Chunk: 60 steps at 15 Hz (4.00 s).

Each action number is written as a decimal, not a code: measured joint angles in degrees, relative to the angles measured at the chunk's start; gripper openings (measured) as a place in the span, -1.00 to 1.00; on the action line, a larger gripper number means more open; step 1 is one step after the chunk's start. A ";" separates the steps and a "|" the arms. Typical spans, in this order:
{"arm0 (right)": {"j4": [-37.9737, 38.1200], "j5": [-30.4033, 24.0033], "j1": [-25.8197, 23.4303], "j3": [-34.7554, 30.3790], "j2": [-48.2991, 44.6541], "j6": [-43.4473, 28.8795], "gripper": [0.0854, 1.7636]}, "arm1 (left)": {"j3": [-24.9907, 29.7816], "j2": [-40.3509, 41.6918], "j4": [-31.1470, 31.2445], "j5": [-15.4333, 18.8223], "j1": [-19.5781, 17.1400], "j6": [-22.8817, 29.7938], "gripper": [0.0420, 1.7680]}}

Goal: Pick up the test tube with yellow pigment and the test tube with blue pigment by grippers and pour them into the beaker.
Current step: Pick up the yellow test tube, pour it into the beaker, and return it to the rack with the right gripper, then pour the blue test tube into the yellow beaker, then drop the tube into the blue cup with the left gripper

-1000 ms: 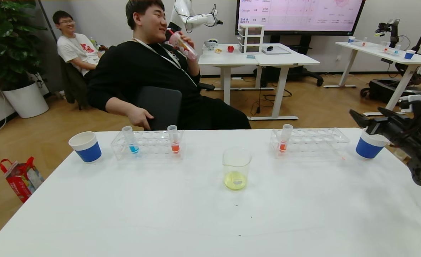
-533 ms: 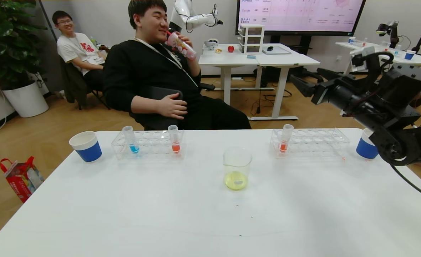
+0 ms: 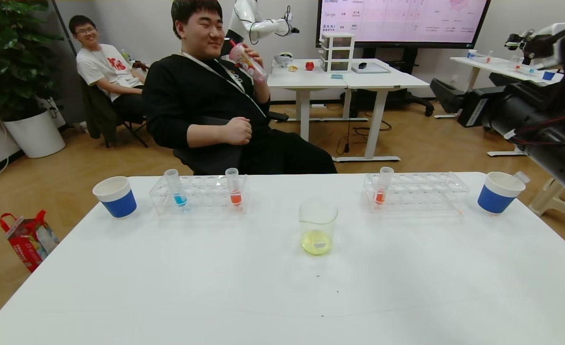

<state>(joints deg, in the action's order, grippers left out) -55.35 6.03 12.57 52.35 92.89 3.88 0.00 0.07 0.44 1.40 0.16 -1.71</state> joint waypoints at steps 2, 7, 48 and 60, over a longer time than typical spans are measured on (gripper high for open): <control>-0.16 0.57 -0.65 -6.57 -6.42 0.69 0.97 | 0.00 0.00 0.00 0.00 -0.02 -0.02 0.98; -0.28 2.94 -4.69 -17.85 -23.16 2.18 0.97 | 0.00 0.00 0.00 0.00 -0.02 -0.02 0.98; 55.70 -7.41 -11.89 -52.35 -92.92 -1.04 0.97 | -2.32 -0.15 0.50 -1.05 0.02 0.87 0.98; 55.70 -7.41 -11.89 -52.35 -92.92 -1.04 0.97 | -28.39 -48.82 -26.30 1.32 1.40 0.55 0.98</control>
<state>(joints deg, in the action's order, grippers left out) 0.35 -1.38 0.68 0.00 -0.02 2.84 -28.39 -48.75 -25.86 2.72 1.56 -1.16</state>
